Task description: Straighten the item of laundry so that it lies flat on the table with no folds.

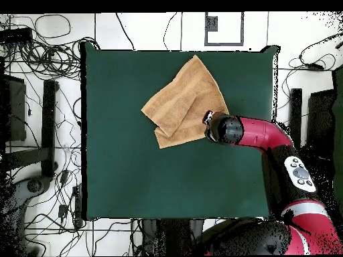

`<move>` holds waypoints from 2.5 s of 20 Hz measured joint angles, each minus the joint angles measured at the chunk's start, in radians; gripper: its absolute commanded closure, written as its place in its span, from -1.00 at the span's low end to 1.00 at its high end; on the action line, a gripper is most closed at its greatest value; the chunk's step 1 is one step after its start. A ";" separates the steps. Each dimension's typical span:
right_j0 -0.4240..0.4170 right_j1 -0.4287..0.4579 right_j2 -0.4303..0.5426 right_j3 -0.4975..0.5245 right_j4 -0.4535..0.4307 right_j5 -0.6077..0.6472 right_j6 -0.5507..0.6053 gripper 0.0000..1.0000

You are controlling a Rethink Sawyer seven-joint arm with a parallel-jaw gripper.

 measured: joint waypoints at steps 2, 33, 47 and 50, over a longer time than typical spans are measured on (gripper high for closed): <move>0.000 0.001 -0.001 0.000 0.005 0.000 0.000 1.00; -0.080 -0.066 -0.008 0.139 0.023 -0.002 0.000 1.00; -0.089 -0.089 -0.009 0.184 0.021 -0.002 0.000 1.00; -0.086 -0.098 -0.009 0.186 0.021 -0.002 0.000 1.00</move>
